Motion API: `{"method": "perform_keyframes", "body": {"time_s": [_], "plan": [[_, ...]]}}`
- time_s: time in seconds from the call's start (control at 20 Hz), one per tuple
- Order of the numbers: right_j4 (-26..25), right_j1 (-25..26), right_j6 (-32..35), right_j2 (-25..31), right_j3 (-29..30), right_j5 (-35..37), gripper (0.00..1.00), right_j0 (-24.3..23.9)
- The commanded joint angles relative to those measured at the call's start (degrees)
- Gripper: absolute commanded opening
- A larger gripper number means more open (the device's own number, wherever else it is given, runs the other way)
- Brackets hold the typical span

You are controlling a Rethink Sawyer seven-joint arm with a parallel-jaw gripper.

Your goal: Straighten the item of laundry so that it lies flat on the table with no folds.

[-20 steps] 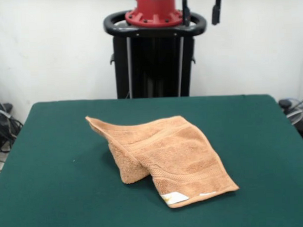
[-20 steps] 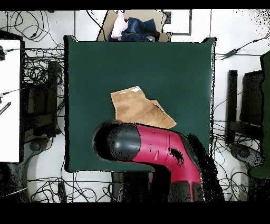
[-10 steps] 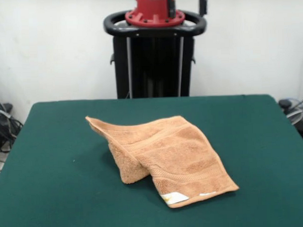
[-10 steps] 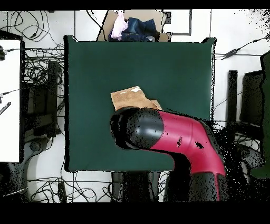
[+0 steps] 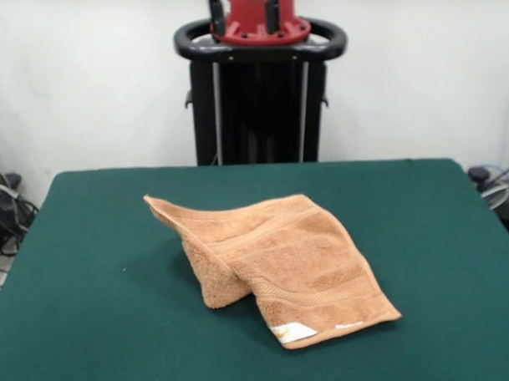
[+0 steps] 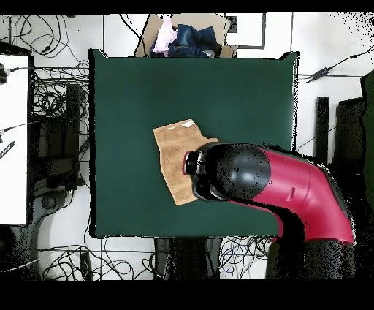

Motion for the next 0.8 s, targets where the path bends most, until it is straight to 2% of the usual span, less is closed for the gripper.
{"method": "perform_keyframes", "body": {"time_s": [0.05, 0.4, 0.8], "plan": [[-4.71, 5.32, -13.07, 6.9, 0.37, 1.27, 1.0, -2.06], [-6.7, 6.77, -15.2, 8.79, -4.5, 5.79, 1.0, -4.37], [-5.35, 12.48, -9.32, 9.64, 2.69, -8.3, 1.0, -4.6]]}}
